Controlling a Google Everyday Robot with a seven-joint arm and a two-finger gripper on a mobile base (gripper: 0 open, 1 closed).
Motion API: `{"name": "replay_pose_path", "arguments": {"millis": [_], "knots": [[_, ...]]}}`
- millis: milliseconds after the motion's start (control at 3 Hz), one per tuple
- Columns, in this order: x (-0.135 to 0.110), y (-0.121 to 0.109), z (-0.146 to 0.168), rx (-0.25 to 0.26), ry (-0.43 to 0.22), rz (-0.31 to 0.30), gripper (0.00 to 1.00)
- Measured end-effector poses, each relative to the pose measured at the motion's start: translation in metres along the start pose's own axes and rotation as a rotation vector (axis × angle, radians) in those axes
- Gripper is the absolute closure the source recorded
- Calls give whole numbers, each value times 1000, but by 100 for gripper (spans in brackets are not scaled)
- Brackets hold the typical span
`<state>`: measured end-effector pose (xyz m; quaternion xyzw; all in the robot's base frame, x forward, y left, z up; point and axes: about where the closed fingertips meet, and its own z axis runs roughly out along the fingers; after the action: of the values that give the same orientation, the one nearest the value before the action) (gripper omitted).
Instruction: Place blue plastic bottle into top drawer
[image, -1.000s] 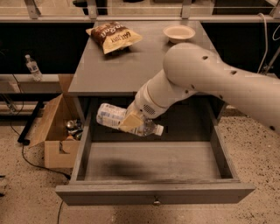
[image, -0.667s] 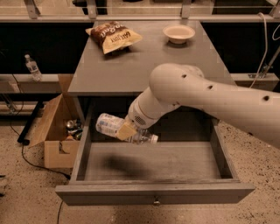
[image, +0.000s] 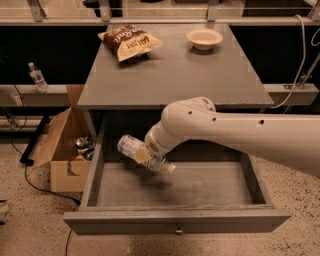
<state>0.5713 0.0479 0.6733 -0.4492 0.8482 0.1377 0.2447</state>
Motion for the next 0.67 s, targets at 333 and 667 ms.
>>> {"name": "replay_pose_path", "arguments": {"millis": [333, 667], "knots": [[6, -3, 22, -10, -14, 51, 43], [8, -5, 24, -15, -30, 60, 20]]}}
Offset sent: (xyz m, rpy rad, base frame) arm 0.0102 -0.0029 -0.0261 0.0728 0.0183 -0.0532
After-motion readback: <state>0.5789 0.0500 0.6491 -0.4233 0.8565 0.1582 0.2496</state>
